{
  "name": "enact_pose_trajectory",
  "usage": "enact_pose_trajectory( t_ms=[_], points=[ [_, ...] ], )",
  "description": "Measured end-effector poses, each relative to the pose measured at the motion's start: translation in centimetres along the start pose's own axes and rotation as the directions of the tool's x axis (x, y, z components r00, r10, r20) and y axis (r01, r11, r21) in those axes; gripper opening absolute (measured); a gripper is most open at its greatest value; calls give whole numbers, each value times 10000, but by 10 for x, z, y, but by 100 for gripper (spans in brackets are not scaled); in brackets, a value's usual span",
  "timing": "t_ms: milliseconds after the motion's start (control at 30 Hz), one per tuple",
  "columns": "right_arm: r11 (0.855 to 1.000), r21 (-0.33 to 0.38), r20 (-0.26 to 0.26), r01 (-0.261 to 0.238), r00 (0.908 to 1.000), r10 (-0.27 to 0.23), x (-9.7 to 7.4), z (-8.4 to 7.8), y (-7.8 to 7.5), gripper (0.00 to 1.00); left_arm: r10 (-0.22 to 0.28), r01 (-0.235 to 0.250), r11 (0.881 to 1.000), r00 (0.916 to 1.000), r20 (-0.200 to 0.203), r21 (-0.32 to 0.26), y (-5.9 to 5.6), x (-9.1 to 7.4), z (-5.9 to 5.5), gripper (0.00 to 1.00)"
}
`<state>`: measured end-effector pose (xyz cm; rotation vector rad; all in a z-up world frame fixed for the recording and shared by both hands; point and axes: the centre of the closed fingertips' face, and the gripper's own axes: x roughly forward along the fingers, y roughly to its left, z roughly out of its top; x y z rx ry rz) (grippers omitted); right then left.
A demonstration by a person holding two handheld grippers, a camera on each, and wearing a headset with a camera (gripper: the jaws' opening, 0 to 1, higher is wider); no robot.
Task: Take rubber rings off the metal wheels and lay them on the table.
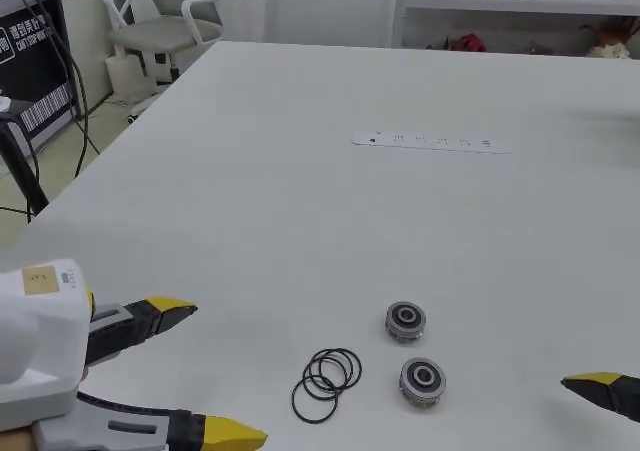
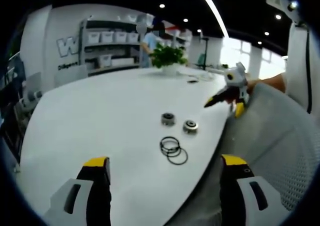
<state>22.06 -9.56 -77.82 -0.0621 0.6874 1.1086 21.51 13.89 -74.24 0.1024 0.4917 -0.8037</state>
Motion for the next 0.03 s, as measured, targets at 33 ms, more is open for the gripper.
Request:
enact_pose_trajectory(
  t_ms=[33],
  points=[
    [10000, 7, -1, -10, 10000, 10, 0, 0, 0, 91, 2, -2, 10000, 10000, 1, -10, 0, 0, 0, 92]
  ],
)
